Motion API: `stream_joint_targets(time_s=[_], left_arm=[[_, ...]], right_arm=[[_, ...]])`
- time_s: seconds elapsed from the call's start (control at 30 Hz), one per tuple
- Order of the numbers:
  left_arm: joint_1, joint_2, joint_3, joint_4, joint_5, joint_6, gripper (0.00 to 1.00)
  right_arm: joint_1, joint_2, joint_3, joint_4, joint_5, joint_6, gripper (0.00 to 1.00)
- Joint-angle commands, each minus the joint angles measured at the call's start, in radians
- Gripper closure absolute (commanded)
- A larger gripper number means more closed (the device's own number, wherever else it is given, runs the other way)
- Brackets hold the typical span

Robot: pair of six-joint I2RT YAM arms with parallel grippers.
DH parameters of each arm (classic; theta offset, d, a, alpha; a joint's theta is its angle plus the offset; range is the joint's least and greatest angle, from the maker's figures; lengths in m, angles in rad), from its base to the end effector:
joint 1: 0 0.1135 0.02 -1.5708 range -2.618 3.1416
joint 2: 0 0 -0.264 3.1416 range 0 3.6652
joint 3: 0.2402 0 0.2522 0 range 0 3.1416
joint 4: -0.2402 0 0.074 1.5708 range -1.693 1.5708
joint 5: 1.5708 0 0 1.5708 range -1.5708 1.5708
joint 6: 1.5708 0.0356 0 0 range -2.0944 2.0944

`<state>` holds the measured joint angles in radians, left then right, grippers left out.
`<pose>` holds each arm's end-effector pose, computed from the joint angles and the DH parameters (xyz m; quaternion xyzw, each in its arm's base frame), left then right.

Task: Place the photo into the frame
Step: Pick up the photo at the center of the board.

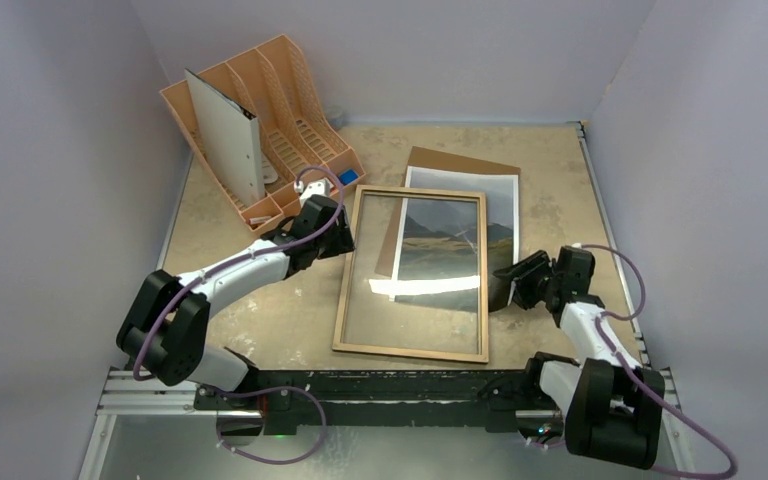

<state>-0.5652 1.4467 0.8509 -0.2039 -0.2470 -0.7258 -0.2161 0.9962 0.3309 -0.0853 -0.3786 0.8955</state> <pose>0.2575 -0.1530 0.2098 -0.1199 0.9129 -0.1333 0.3668 0.1831 -0.0267 0.1581 0.4115 0.8047 0.2932 0.3117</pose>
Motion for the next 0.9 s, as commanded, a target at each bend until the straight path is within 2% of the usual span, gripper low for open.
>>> stream_joint_targets(time_s=[0.0,0.13,0.27,0.37,0.4,0.87], left_arm=[[-0.002,0.000,0.033,-0.001,-0.028,-0.014,0.37],[-0.001,-0.010,0.029,-0.008,-0.037,-0.014,0.37],[-0.001,-0.026,0.028,-0.019,-0.055,-0.015,0.37],[-0.001,-0.029,0.027,-0.028,-0.067,-0.015,0.37],[0.001,-0.031,0.027,-0.032,-0.070,-0.016,0.36],[0.014,-0.053,-0.025,-0.075,-0.028,-0.044,0.32]], right_arm=[[0.002,0.063,-0.009,0.137,-0.036,-0.056,0.50],[0.002,0.061,0.005,0.151,0.038,-0.084,0.67],[0.002,0.004,0.048,0.092,0.108,-0.113,0.82],[0.001,-0.023,0.115,0.033,0.171,-0.156,0.98],[0.002,-0.025,0.143,0.015,0.196,-0.173,1.00],[0.002,0.050,0.623,-0.142,0.489,-0.376,1.00]])
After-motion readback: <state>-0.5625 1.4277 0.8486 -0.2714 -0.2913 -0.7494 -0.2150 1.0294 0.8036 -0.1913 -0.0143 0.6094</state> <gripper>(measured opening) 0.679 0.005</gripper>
